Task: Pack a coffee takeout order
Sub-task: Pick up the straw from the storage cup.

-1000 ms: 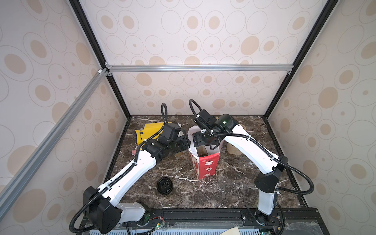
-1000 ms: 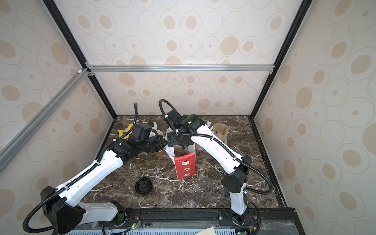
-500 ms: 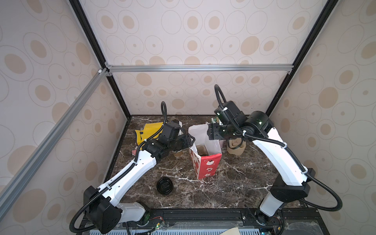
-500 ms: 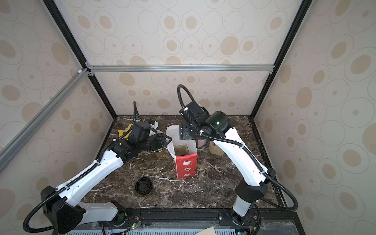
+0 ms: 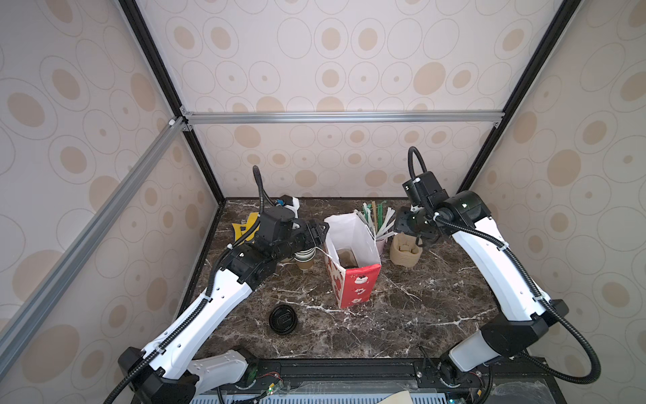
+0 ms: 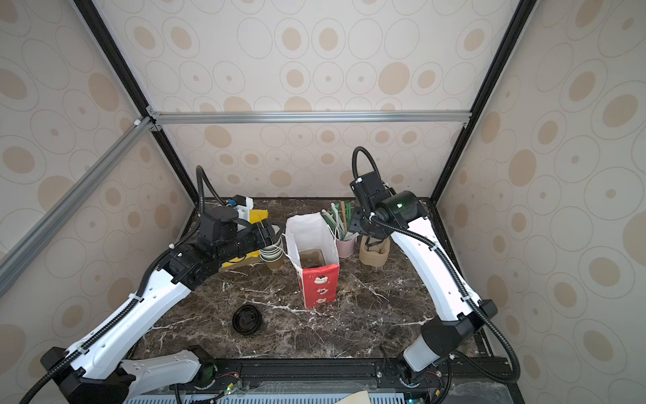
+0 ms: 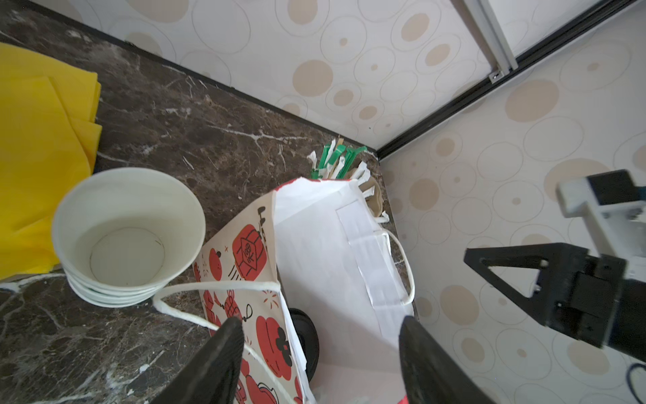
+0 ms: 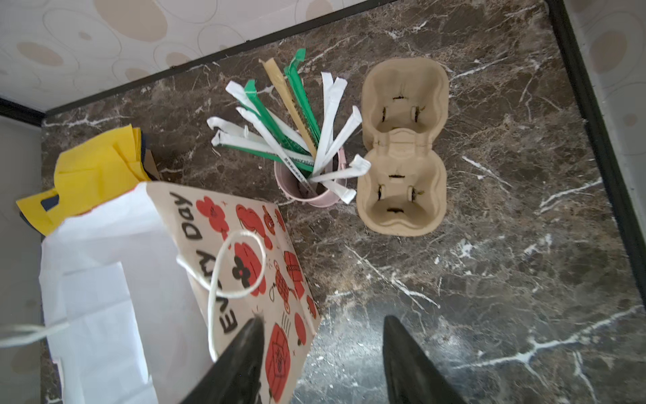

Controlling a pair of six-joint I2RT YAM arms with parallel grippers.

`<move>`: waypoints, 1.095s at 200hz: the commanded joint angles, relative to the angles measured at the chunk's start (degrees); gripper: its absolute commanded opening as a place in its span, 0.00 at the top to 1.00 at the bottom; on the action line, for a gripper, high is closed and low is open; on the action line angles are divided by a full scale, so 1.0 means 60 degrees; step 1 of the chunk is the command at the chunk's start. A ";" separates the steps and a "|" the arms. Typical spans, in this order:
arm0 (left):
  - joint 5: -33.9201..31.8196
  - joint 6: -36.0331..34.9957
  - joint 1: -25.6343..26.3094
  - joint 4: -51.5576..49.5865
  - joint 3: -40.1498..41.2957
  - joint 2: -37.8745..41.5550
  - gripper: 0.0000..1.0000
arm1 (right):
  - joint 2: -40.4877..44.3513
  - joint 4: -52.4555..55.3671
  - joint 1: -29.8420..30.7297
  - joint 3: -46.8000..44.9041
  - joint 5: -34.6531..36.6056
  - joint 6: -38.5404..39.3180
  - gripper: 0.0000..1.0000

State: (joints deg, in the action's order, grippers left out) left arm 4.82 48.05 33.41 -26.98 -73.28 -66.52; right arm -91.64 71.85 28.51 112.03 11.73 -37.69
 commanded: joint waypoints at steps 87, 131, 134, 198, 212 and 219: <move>-0.2012 -0.0213 -0.0075 -0.0011 -0.1061 -0.0199 0.35 | -0.3594 -0.2345 -0.1184 0.2165 -0.0012 -0.0119 0.48; -0.2429 -0.0389 -0.0082 0.0065 -0.1497 -0.0464 0.35 | -0.4097 -0.3476 -0.1422 0.1922 -0.0547 -0.0925 0.47; -0.2429 -0.0410 -0.0076 0.0061 -0.1537 -0.0494 0.35 | -0.4130 -0.3492 -0.1426 0.1911 -0.0548 -0.0962 0.47; -0.2544 -0.0513 -0.0075 -0.0037 -0.2068 -0.0912 0.35 | -0.4432 -0.4126 -0.1679 0.1412 -0.0740 -0.1625 0.51; -0.2575 -0.0547 -0.0075 -0.0030 -0.2160 -0.0980 0.35 | -0.4578 -0.4232 -0.1731 0.1443 -0.0911 -0.1703 0.52; -0.2610 -0.0564 -0.0075 -0.0043 -0.2182 -0.0997 0.35 | -0.4640 -0.4292 -0.1734 0.1454 -0.0967 -0.1734 0.53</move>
State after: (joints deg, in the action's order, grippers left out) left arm -9.19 46.19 33.36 -27.27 -83.20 -72.14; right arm -117.71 48.34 18.61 121.03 7.40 -45.84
